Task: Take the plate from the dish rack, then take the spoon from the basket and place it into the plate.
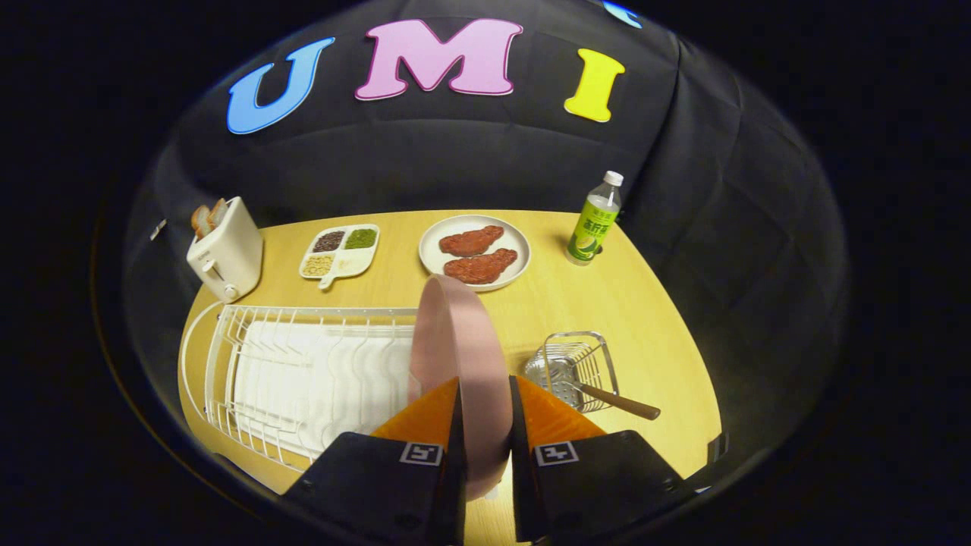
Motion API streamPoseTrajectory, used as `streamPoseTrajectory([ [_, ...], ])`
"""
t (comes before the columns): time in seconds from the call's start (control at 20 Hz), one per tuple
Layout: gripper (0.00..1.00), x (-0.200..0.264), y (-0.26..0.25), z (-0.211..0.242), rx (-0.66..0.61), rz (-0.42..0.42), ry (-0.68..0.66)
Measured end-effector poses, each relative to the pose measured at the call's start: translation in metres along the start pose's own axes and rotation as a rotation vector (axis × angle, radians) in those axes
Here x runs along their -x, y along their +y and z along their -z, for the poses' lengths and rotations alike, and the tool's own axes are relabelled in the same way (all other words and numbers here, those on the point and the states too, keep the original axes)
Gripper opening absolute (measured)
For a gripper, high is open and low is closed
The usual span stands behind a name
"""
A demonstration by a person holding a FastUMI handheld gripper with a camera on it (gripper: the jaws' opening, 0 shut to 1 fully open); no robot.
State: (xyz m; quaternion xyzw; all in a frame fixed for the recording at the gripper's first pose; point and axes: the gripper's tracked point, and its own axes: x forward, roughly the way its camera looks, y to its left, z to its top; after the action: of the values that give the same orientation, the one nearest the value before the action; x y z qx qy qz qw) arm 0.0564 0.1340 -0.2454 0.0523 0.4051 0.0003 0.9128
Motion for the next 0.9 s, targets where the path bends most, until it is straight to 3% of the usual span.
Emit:
streamPoseTrajectory([
  [0.15,0.25,0.006,0.006,-0.003,0.026,0.027,0.003],
  [0.4,0.25,0.025,0.015,-0.043,0.249,0.11,-0.13],
  [0.55,0.25,0.042,0.019,-0.053,0.29,0.121,-0.17],
  [0.9,0.25,0.086,0.013,-0.042,0.102,-0.068,-0.154],
])
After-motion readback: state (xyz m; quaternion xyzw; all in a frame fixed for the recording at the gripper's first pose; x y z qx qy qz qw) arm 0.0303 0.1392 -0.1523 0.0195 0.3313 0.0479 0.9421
